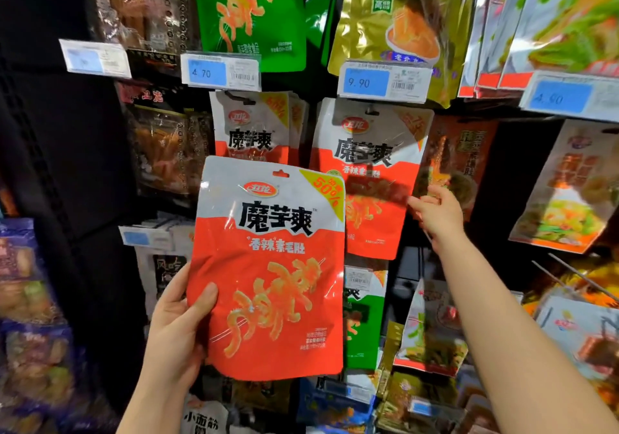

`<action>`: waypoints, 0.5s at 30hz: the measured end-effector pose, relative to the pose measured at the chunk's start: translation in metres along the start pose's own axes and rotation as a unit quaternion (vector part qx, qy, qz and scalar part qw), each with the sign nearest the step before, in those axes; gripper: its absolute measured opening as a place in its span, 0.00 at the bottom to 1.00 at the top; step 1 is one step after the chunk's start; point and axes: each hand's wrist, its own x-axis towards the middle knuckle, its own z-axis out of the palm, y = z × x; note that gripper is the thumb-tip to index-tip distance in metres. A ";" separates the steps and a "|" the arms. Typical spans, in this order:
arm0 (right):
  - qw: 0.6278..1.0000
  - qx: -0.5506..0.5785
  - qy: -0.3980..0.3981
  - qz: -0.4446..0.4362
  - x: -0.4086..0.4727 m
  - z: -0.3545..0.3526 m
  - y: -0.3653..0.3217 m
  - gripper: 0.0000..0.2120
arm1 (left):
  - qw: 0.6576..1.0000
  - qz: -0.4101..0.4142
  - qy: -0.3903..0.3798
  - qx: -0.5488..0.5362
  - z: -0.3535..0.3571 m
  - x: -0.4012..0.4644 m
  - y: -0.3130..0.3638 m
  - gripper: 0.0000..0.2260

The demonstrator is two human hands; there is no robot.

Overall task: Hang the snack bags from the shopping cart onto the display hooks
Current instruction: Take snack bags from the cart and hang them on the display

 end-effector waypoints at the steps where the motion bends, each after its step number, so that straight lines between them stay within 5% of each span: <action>1: 1.000 0.010 -0.009 0.000 -0.011 -0.005 -0.004 0.27 | 1.000 -0.005 -0.005 -0.006 0.005 0.003 -0.004 0.16; 5: 0.989 0.043 -0.139 -0.010 -0.094 -0.011 -0.034 0.18 | 0.999 -0.024 -0.023 -0.041 0.029 0.012 -0.022 0.18; 8: 0.957 0.124 -0.261 -0.016 -0.147 -0.008 -0.033 0.29 | 0.997 -0.033 -0.048 -0.057 0.049 0.015 -0.034 0.18; 11: 0.954 0.187 -0.228 -0.050 -0.160 -0.008 -0.023 0.41 | 0.995 -0.034 -0.073 -0.050 0.064 0.015 -0.043 0.17; 15: 0.961 0.195 -0.165 -0.108 -0.149 -0.017 -0.029 0.41 | 0.992 -0.027 -0.122 -0.028 0.072 0.021 -0.043 0.22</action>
